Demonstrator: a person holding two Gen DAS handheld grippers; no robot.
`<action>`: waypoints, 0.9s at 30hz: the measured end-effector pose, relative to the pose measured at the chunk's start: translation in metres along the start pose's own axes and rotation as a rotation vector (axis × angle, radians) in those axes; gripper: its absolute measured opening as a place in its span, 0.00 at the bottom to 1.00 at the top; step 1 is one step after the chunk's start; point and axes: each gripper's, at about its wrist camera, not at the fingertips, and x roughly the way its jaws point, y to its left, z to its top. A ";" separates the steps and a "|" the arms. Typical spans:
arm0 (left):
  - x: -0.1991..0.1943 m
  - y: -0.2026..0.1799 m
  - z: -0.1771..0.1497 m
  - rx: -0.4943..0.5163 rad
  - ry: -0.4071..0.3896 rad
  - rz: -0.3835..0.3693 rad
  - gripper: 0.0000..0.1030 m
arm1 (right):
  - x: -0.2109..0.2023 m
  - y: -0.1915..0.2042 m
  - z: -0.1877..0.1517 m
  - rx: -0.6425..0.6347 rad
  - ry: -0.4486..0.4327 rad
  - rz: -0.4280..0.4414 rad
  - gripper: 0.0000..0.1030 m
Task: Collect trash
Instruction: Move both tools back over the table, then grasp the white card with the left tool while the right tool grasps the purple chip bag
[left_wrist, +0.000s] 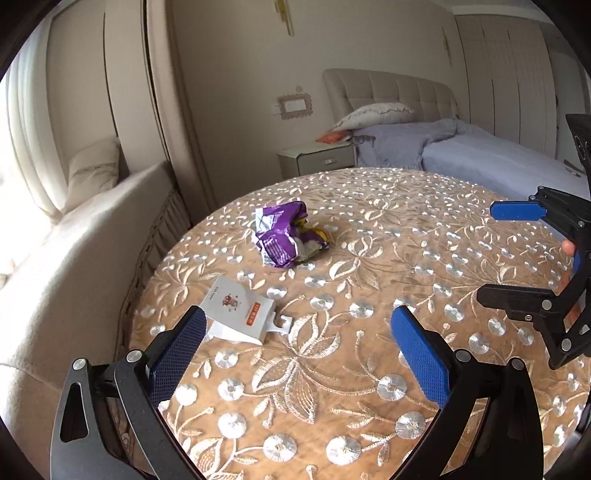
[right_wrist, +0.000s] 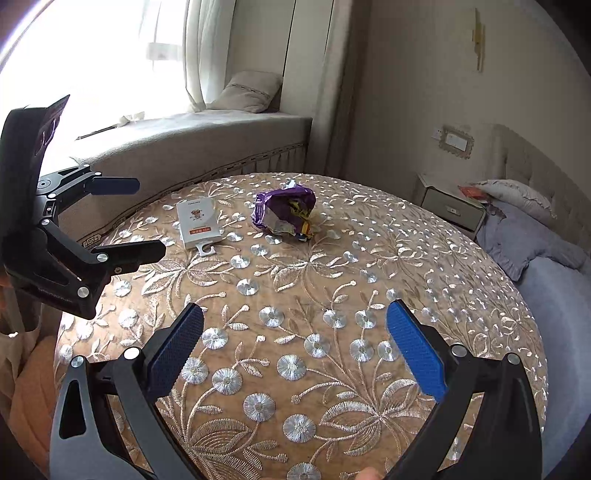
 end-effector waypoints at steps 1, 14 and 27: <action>0.005 0.006 -0.001 -0.015 0.016 0.006 0.96 | 0.007 0.001 0.005 -0.002 0.001 0.008 0.96; 0.070 0.051 0.001 -0.128 0.152 0.031 0.96 | 0.098 0.008 0.053 -0.059 0.050 0.033 0.96; 0.100 0.072 0.004 -0.190 0.201 -0.044 0.82 | 0.170 -0.002 0.078 0.007 0.118 0.033 0.96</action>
